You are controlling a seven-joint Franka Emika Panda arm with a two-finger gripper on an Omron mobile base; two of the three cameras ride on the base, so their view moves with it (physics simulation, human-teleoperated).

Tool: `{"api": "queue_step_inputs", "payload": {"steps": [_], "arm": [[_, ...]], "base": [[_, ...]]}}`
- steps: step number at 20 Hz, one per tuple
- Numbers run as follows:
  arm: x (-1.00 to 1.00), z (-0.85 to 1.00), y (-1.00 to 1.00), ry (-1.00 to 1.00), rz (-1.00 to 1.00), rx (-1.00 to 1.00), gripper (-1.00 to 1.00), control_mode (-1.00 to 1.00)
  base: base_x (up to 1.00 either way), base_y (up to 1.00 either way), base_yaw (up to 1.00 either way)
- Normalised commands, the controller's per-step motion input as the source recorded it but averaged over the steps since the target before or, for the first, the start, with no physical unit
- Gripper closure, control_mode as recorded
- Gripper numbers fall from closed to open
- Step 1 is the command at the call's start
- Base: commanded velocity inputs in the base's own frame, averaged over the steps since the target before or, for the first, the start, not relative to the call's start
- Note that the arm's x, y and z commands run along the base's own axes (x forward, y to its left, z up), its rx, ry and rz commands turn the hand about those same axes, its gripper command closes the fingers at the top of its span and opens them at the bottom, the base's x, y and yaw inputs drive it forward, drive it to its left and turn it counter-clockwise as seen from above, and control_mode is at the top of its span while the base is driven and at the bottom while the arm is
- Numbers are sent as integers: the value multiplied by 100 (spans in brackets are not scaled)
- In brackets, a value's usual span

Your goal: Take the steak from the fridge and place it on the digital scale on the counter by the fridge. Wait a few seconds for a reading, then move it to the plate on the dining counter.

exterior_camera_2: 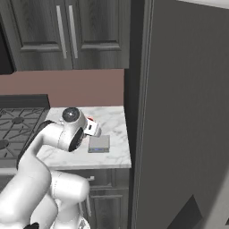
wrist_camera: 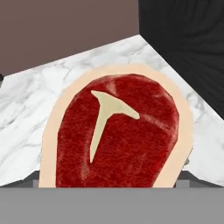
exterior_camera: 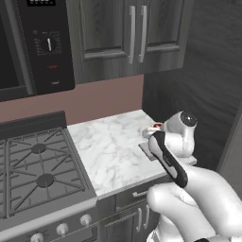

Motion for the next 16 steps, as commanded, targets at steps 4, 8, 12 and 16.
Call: {"api": "queue_step_inputs", "payload": {"steps": [4,8,12,16], "arm": [[-69,100,5,16,-2,4,100,-100],[-74,81,10,21,-6,1,100,-100],[-59,25,19,21,-9,0,100,-100],[-29,1,16,16,-15,0,100,-100]], "base": [[0,0,0],[0,0,0],[0,0,0],[0,0,0]]}}
